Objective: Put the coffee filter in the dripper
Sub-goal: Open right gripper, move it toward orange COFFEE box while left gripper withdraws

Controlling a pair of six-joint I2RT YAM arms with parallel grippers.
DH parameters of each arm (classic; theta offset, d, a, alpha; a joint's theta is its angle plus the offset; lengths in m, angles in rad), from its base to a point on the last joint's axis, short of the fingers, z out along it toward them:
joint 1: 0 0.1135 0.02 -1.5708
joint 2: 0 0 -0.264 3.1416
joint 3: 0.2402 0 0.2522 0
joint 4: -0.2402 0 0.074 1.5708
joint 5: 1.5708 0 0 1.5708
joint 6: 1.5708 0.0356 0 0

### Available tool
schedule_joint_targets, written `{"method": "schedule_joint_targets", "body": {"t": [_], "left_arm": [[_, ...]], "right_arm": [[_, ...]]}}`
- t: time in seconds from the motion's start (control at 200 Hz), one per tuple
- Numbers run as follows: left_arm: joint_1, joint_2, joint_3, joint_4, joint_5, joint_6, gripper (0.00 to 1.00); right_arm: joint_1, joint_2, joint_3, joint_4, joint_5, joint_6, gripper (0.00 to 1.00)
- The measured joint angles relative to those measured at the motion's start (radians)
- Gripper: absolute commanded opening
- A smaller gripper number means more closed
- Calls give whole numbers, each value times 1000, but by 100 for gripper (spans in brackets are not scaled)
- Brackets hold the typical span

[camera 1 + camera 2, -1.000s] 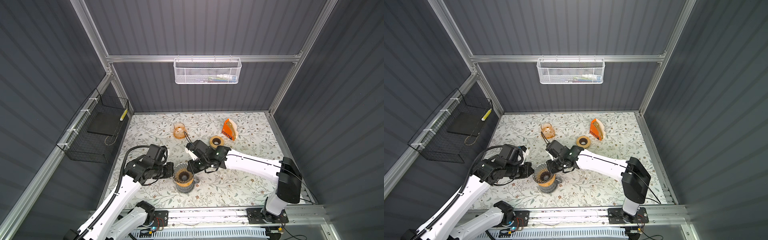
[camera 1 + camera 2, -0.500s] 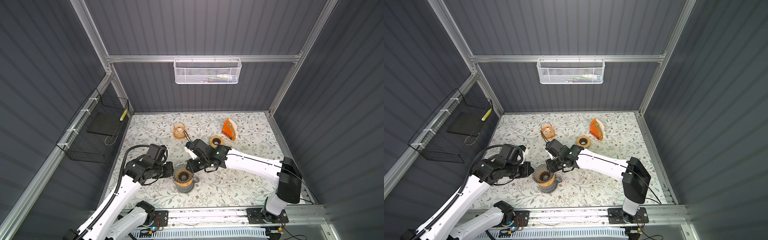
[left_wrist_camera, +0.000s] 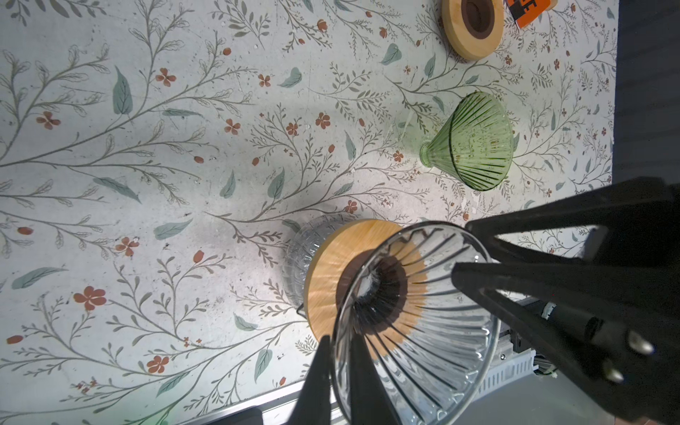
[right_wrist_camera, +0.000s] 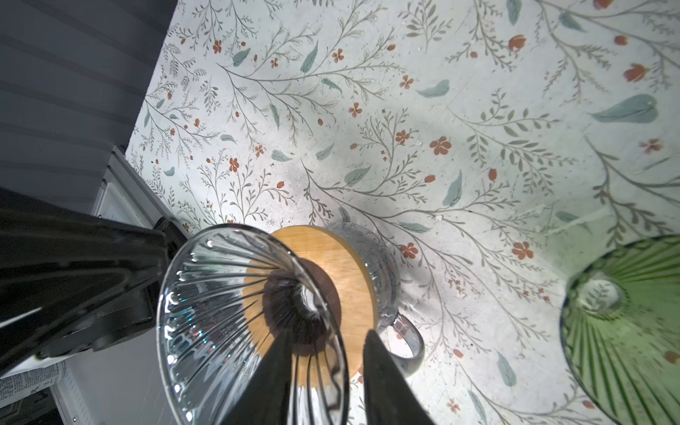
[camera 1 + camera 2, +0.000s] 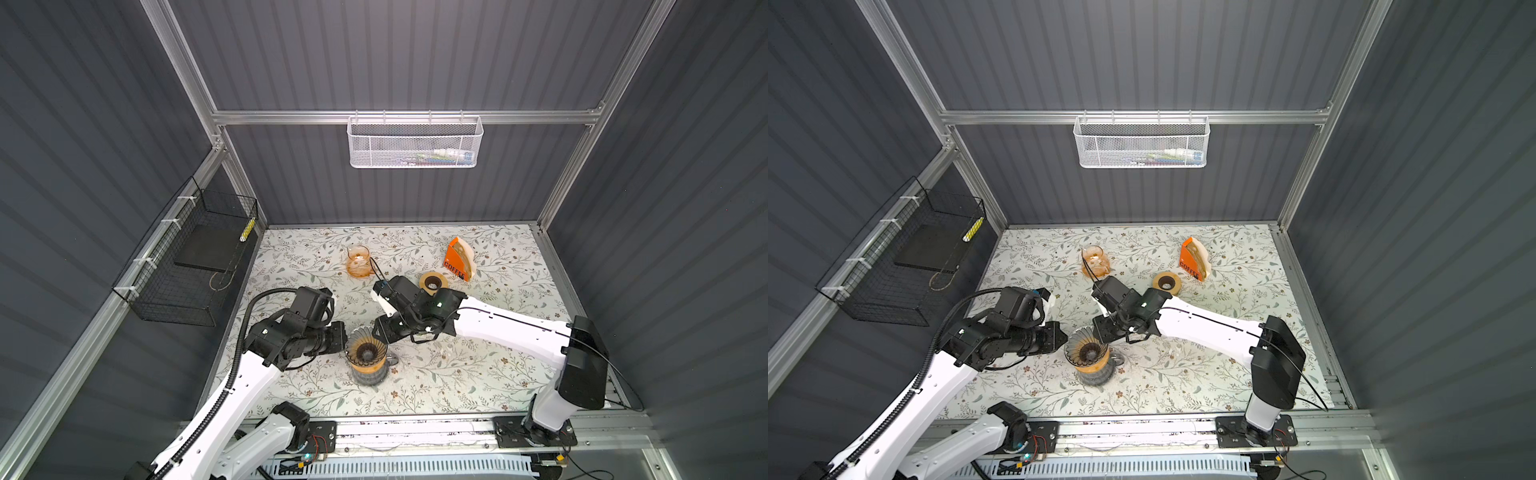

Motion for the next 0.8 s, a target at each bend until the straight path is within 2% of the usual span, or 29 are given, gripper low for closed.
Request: {"method": "schedule_joint_targets", "body": {"t": [0.26,0.42,0.585,0.8], "left_arm": [[0,2,13,11,-27,-24,13],[0,27,31,68,-60,-42,14],[0,71,35,190,-77,-53,14],[0,226,116,342,-52,-52,13]], "right_arm": [[-20,-76,-1,9,-1,2,36],[-77,-158,-59,47,-1,9,35],[-212,-292,-187,87,18,13,29],[-465,-440,-360,116,70,-44,18]]}}
